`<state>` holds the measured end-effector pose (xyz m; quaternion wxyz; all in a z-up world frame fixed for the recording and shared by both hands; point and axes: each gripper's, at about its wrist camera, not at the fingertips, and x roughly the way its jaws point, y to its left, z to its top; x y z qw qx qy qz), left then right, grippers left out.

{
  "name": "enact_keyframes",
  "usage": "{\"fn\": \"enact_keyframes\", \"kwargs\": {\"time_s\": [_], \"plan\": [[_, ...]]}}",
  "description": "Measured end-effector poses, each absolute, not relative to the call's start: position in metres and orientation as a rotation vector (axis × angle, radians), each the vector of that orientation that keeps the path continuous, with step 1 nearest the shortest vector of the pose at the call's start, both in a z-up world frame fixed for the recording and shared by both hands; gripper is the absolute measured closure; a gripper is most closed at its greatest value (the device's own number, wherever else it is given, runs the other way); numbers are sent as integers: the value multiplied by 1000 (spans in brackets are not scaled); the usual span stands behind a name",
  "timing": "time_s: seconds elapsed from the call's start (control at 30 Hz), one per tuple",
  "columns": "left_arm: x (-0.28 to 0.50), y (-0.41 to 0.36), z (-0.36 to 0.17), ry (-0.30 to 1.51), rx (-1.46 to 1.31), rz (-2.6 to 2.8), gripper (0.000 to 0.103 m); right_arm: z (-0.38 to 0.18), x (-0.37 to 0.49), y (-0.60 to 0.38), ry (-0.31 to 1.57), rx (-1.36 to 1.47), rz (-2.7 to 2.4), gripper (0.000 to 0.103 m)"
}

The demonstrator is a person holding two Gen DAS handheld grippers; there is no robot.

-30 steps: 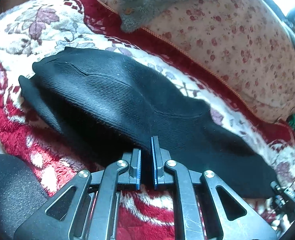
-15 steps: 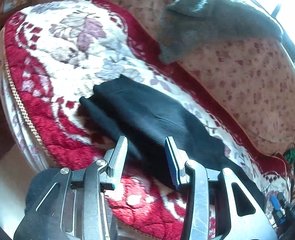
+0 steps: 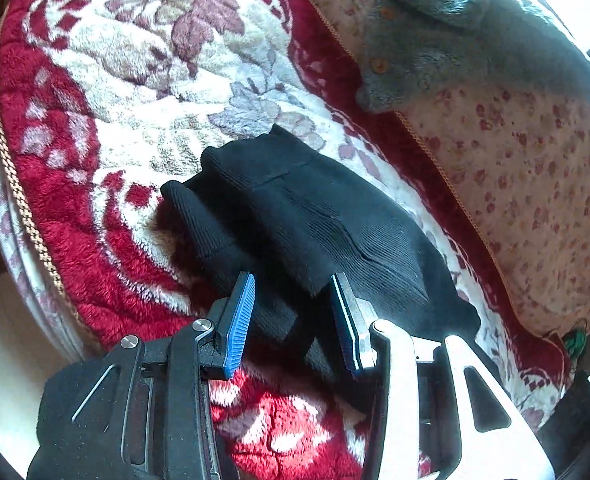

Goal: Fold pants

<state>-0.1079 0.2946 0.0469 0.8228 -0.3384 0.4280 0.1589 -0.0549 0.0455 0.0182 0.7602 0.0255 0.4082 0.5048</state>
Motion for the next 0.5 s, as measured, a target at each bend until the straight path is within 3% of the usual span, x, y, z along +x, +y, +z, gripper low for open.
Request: {"fn": "enact_keyframes", "kwargs": {"time_s": [0.27, 0.33, 0.5], "plan": [[-116, 306, 42, 906, -808, 307, 63, 0, -54, 85, 782, -186, 988, 65], [-118, 308, 42, 901, -827, 301, 56, -1, -46, 86, 778, -158, 991, 66], [-106, 315, 40, 884, -848, 307, 53, 1, -20, 79, 851, 13, 1041, 82]]}}
